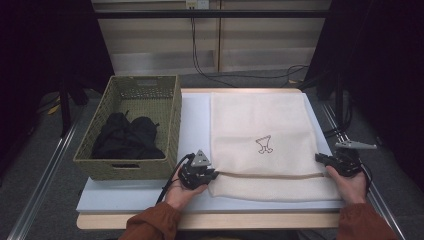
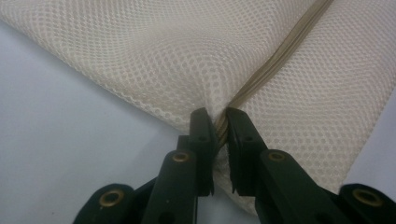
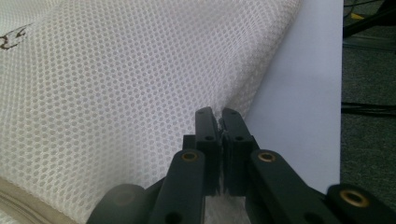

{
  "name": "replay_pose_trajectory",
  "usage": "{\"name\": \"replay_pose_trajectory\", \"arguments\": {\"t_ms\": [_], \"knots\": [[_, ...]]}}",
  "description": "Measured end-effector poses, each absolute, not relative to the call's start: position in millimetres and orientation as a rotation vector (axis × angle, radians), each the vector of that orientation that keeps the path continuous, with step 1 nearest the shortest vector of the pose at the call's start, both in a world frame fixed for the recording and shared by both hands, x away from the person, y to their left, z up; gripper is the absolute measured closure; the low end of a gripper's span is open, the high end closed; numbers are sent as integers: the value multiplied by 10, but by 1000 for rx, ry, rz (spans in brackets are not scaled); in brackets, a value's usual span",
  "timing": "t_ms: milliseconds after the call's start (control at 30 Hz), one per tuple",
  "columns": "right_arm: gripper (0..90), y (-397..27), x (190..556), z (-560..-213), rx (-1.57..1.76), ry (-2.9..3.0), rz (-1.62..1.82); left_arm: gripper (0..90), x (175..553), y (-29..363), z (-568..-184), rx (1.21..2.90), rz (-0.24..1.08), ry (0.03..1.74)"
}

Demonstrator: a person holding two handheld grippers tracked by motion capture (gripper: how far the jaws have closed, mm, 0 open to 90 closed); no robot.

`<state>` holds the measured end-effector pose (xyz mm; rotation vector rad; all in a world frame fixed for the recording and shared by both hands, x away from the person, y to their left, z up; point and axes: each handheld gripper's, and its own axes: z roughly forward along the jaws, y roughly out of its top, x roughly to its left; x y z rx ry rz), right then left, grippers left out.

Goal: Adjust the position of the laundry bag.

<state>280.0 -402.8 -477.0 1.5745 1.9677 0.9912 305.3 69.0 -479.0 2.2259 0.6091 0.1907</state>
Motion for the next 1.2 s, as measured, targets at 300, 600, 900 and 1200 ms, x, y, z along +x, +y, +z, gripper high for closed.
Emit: {"name": "replay_pose_trajectory", "arguments": {"t_ms": [300,600,900,1200], "knots": [[871,-3997,2764,-4720,1552,1971,1019,814,3048,738,-4762,2202,195,632],[872,-3961,2740,-4685,1538,1976,1044,813,3021,793,-4734,2208,201,622],[876,-3898,2724,-4654,1504,2004,1066,813,2973,879,-4694,2221,212,612],[877,-3870,2706,-4628,1487,2005,1086,813,2932,920,-4666,2216,206,609]]}}
